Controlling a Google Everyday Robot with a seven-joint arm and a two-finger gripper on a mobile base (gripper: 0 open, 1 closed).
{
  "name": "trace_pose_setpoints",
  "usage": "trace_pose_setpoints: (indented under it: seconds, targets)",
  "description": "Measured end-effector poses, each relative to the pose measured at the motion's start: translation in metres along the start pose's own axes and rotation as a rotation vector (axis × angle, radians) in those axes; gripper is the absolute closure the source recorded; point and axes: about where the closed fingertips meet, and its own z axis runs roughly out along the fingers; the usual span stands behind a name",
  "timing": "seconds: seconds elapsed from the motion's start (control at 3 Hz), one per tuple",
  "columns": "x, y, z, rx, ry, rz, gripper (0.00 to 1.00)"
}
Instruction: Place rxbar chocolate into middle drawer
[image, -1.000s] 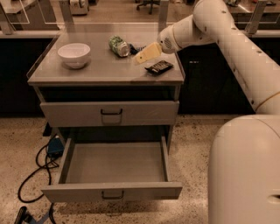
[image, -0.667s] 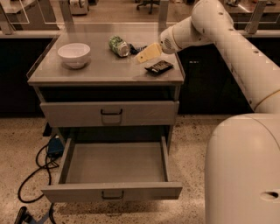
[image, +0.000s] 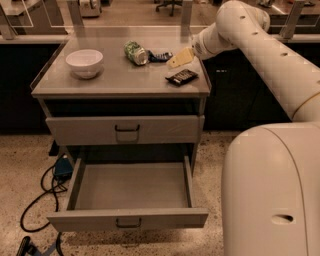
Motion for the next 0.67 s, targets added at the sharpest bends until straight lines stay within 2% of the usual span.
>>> trace_pose_setpoints:
  seconds: [0.33,0.67]
  targets:
    - [0.001,0.006,0.006,-0.045,-0.034,0.010,0.00]
    - [0.033,0.013,0.019,-0.147,-0.061,0.067,0.00]
